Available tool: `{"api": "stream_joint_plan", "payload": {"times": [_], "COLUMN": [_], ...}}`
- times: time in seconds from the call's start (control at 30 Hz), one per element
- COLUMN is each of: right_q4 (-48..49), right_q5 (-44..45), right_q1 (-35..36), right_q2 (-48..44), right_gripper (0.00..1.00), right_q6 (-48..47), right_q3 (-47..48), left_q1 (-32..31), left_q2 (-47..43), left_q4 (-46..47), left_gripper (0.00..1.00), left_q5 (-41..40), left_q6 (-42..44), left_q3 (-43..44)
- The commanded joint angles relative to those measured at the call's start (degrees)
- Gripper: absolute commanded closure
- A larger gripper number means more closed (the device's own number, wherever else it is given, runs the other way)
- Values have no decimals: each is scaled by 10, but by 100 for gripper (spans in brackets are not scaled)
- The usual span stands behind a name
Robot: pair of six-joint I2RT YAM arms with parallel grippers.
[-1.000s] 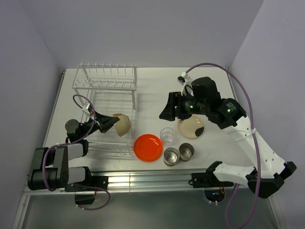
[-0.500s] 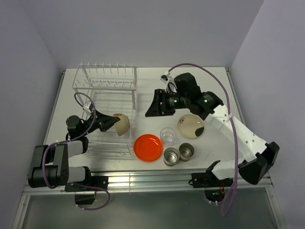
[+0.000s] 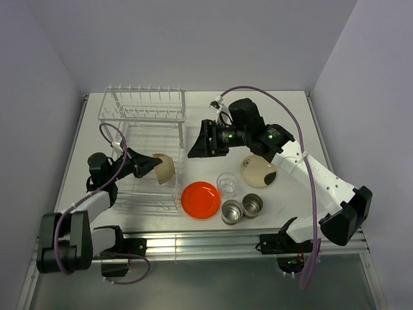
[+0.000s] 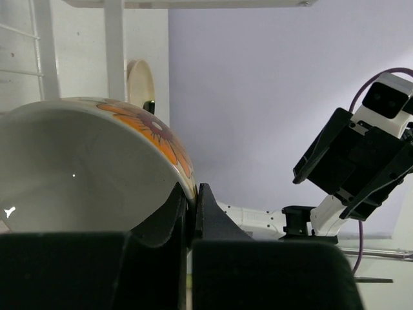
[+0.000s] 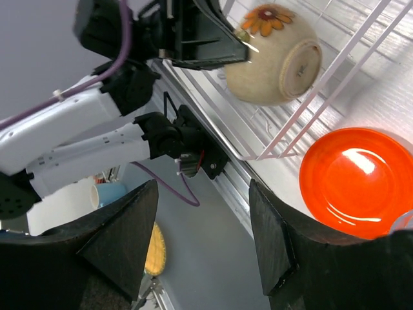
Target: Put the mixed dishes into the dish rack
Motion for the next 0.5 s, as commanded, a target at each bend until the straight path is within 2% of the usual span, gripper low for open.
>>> {"api": "stream_joint_plan", "payload": {"times": [0.0,0.07,0.17,0.33,0.47], "right_q4": [17,19,23,48,124], "right_q5": [-10,-15,-24,-61,-97], "right_q1": [4,4,4,4,4], "right_q2": [-5,-1,2,19,17], "right_gripper": [34,33,30,26,23], "right_q6": [1,2,5,33,82], "right_q3": [5,5,7,7,-29], "left_q1": [3,4,4,8,14], "left_q2": [-87,-119,-151,-210,-243], "left_q4": [-146,-247,-337,-378,-373], "left_gripper": [100,100,100,100,100], "left_q5": [-6,-13,-20,-17,-15], "left_q6": [82,126,161,155,123], "left_q3": [91,119,161,164,136]}}
